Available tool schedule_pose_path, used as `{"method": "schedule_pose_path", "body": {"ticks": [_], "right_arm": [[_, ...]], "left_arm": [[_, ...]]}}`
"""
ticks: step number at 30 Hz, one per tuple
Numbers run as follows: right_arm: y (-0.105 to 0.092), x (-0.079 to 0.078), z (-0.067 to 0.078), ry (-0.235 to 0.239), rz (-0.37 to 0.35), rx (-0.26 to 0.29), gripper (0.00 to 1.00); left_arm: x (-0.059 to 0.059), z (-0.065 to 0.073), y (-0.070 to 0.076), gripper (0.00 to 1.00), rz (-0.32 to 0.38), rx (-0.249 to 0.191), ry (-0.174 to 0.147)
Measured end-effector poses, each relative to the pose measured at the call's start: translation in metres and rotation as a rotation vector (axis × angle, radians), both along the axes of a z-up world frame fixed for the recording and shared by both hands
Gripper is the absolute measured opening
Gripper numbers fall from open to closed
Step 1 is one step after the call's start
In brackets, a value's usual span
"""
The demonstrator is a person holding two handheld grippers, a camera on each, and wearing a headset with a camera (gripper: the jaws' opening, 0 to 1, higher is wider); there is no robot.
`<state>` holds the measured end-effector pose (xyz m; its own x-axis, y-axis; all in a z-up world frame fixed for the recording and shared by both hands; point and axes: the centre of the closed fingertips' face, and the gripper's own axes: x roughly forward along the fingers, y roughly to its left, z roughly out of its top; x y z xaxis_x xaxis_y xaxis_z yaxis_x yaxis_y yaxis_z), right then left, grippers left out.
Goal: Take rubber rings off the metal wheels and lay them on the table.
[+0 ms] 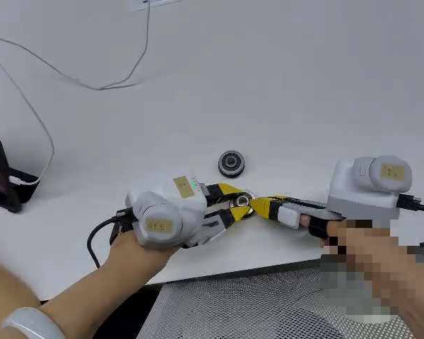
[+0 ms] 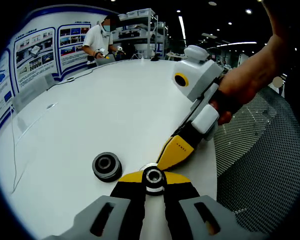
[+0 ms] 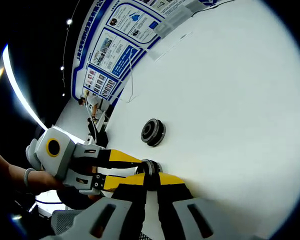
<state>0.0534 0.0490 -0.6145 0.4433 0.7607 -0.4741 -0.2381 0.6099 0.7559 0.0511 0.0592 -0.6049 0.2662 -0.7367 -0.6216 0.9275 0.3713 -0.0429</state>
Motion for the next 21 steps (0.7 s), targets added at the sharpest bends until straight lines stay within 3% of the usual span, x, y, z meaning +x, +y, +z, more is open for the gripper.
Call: {"method": "schedule_pose_path", "body": {"ticks": [8,21], "right_arm": [[-0.0006,0.0002,0.0004,-0.002,0.004,-0.014,0.08],[-0.0034,0.0021,0.0027,-0.045,0.024,-0.048,0.03]], "left_arm": [[0.0006,-0.0008,0.0004,0.13,0.001,-0.001,0.001],[0.0007,-0.0006,0.0002,0.13,0.004,-0.004,0.002]]}}
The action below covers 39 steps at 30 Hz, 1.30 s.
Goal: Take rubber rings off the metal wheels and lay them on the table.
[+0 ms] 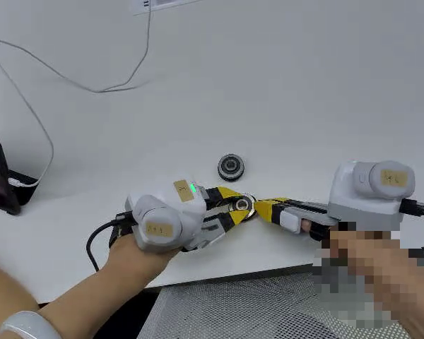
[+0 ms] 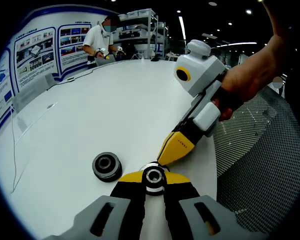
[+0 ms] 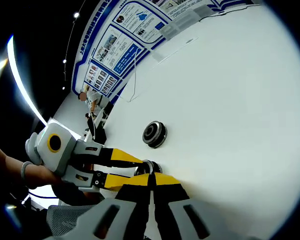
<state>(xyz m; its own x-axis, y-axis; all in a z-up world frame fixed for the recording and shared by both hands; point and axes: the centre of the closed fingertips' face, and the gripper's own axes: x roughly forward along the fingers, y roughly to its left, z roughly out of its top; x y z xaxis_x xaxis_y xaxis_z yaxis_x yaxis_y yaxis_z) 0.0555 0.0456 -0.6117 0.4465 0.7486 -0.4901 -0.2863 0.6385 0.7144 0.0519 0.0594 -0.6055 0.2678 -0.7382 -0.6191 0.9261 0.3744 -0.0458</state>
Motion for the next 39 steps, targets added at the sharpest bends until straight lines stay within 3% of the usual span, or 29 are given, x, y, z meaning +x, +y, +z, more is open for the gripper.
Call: {"method": "schedule_pose_path", "body": {"ticks": [5,18,39], "right_arm": [[0.000,0.001,0.000,0.010,0.000,0.002,0.04],[0.002,0.001,0.003,-0.032,0.024,-0.033,0.01],[0.012,-0.002,0.010,-0.017,0.036,0.018,0.01]], "left_arm": [[0.000,0.000,0.000,0.13,0.002,-0.002,0.001],[0.000,0.001,0.000,0.13,0.008,0.000,0.007],[0.000,0.000,0.001,0.12,0.009,-0.005,0.008]]}}
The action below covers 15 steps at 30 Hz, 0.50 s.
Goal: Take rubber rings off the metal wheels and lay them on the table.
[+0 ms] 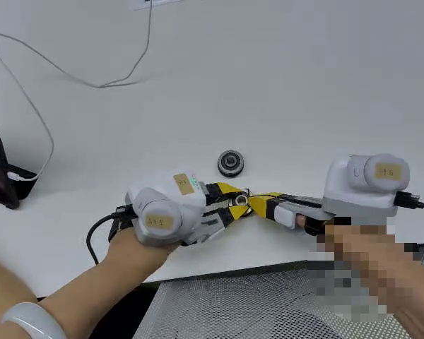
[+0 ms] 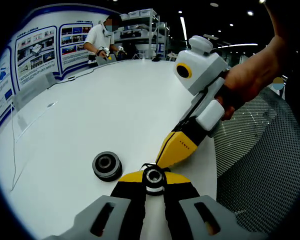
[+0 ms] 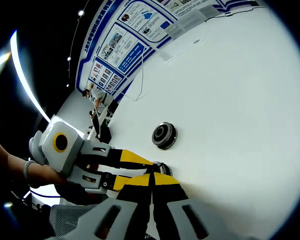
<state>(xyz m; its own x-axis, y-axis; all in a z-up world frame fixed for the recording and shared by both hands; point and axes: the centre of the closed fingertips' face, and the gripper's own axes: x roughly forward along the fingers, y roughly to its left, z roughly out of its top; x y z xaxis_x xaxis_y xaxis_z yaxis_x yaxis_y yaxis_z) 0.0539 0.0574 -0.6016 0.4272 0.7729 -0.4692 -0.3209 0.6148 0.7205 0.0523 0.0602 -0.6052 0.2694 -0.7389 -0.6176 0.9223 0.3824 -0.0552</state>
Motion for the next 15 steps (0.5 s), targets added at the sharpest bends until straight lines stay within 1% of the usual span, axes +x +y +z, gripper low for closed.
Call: {"method": "schedule_pose_path", "body": {"ticks": [7,15], "right_arm": [[0.006,-0.003,0.007,-0.003,0.015,0.030,0.01],[0.005,-0.005,0.011,0.003,0.012,0.050,0.01]], "left_arm": [[0.000,0.000,0.000,0.12,-0.001,-0.002,0.000],[0.000,-0.001,0.000,0.13,-0.009,-0.001,-0.003]]}}
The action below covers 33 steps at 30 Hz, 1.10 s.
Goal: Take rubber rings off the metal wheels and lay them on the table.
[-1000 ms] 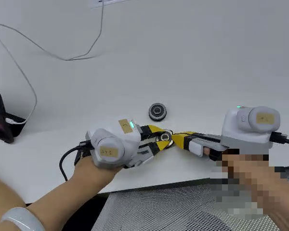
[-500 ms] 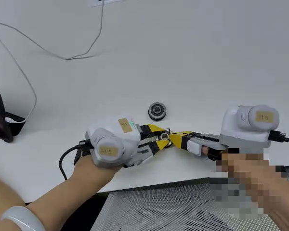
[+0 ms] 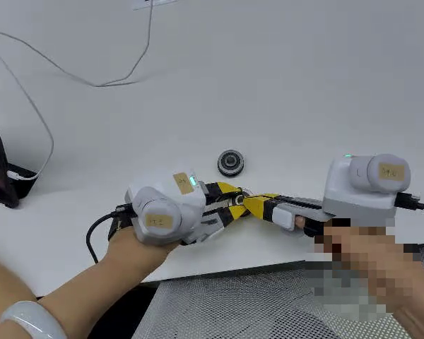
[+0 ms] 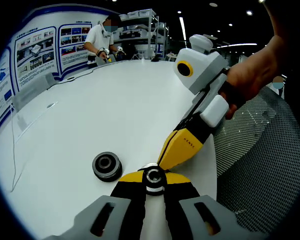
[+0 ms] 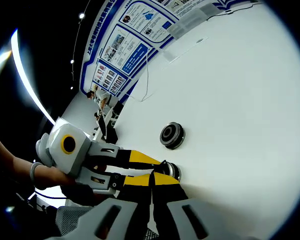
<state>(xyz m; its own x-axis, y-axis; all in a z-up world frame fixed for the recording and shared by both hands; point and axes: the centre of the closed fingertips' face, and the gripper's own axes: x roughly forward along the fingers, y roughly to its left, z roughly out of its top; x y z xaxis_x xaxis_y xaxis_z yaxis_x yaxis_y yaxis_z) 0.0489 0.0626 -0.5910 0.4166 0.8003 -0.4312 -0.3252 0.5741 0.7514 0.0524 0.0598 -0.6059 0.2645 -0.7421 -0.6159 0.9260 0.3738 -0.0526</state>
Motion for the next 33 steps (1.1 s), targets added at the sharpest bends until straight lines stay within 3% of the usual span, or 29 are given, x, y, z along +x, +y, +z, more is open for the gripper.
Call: {"method": "schedule_pose_path", "body": {"ticks": [13,15,33], "right_arm": [[-0.002,0.002,-0.004,0.003,-0.016,0.000,0.01],[-0.001,0.004,0.000,0.013,-0.033,0.032,0.01],[0.000,0.004,0.002,0.028,-0.044,0.047,0.01]], "left_arm": [[-0.002,0.004,-0.001,0.13,-0.020,-0.014,0.003],[-0.002,0.007,0.001,0.13,-0.018,-0.021,0.000],[-0.005,0.023,0.011,0.20,0.031,-0.062,-0.011]]}}
